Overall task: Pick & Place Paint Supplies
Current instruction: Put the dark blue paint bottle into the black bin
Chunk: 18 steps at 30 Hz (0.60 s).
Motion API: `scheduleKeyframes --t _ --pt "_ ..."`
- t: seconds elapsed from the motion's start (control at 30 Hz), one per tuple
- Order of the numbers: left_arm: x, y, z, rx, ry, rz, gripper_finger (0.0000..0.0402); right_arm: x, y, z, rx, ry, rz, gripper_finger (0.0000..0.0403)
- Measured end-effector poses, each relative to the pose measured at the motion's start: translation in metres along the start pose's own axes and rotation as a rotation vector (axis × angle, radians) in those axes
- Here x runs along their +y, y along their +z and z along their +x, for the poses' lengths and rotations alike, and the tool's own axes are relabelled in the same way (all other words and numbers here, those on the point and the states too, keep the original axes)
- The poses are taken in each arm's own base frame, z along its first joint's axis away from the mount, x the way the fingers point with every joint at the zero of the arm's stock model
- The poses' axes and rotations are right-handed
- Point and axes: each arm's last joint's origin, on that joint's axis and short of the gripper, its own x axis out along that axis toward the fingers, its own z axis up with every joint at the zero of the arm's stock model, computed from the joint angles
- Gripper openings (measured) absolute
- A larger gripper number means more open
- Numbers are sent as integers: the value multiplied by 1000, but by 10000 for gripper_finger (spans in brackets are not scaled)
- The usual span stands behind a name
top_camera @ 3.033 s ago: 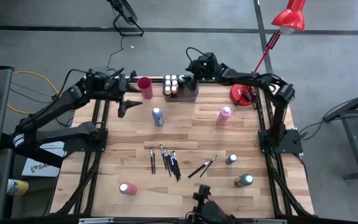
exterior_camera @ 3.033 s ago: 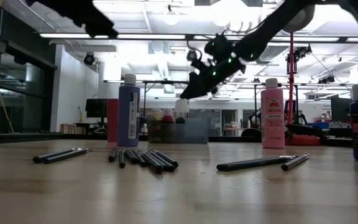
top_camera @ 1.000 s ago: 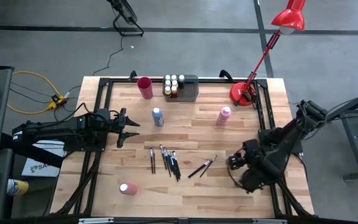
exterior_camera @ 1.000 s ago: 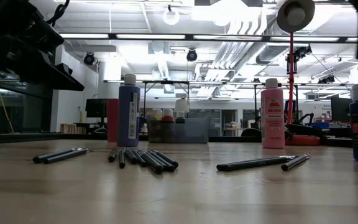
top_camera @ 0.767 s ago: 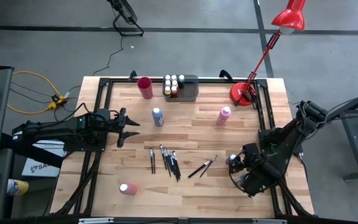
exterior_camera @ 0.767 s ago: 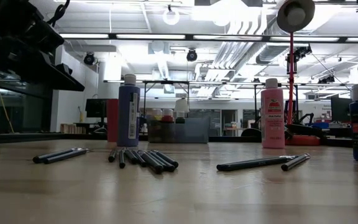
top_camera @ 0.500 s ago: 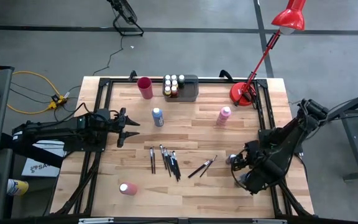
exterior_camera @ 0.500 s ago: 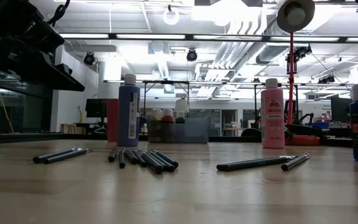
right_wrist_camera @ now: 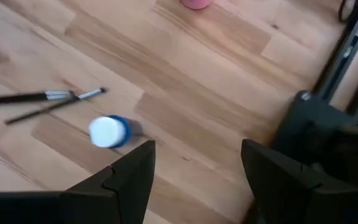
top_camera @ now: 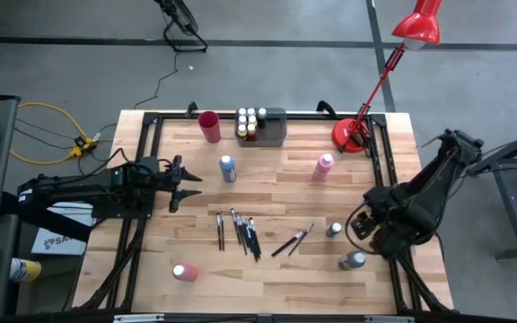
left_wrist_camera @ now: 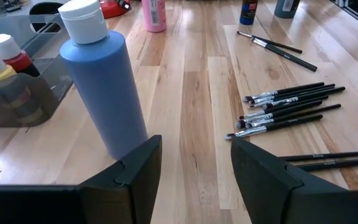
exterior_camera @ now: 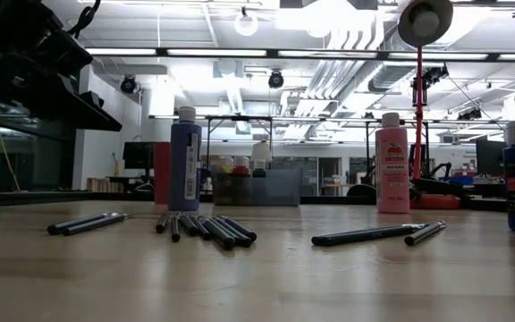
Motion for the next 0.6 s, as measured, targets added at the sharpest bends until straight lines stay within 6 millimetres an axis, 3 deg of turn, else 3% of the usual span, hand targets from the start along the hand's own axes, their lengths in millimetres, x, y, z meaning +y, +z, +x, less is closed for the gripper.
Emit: scheduleKeyframes --t 0.17,0.6 --pt "0 0 0 1 1 3 186 -16 3 3 50 13 -113 228" --pt "0 -3 0 26 -11 -1 186 -44 -10 44 52 184 -449 204"
